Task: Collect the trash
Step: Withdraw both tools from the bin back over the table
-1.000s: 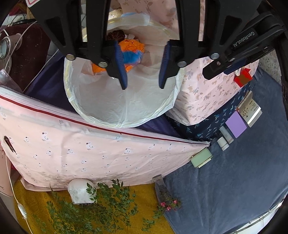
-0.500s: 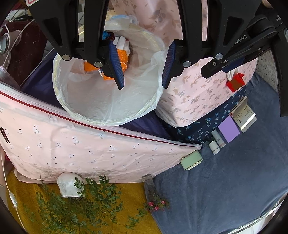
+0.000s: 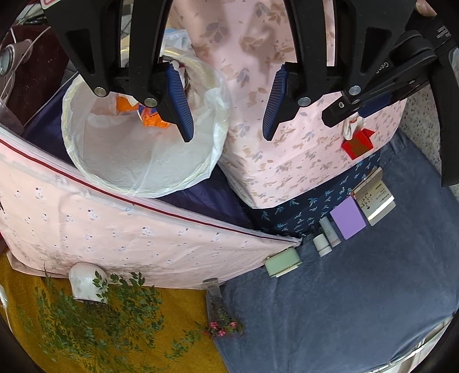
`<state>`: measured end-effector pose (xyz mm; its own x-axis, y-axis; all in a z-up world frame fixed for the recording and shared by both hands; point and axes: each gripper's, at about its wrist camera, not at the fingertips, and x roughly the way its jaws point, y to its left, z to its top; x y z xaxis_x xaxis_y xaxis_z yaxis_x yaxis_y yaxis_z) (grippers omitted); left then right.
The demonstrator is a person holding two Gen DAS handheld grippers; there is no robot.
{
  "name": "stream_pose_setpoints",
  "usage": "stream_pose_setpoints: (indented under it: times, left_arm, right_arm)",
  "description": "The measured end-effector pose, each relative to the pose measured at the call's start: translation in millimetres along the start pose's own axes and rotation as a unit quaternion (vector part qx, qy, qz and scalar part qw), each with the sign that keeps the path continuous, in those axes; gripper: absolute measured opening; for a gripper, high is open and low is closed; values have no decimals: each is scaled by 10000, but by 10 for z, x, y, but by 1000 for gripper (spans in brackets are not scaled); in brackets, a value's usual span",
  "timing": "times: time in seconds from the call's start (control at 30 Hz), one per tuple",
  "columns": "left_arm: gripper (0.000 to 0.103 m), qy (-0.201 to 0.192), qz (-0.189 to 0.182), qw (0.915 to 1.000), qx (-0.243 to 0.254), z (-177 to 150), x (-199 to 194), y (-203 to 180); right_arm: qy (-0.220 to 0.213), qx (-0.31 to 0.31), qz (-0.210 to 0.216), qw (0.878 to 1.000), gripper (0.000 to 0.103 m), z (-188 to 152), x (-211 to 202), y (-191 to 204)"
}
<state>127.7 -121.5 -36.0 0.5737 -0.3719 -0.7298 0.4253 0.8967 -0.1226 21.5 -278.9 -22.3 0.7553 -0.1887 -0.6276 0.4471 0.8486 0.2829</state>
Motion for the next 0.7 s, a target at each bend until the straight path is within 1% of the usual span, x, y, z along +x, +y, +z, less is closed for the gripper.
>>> stream_pose_setpoints:
  times: [0.4,0.5,0.53,0.7]
  left_arm:
    - [79,-8,440,9980,-459,-40,-13,652]
    - [85,-34,584,9964,-619,-56,-13,851]
    - [86,-42,625,9959,-653,-59,-12,910]
    - [86,18,845,9931,-809,-73,49,1230]
  right_arm:
    - [210,-467,284,9983,50,-87,165,566]
    - [268,-552,357,9975,50,-113,223,716]
    - [291,-583,382,9971,50,-120,246,762]
    - [411,-748,487,9952,50,-161,380,1015]
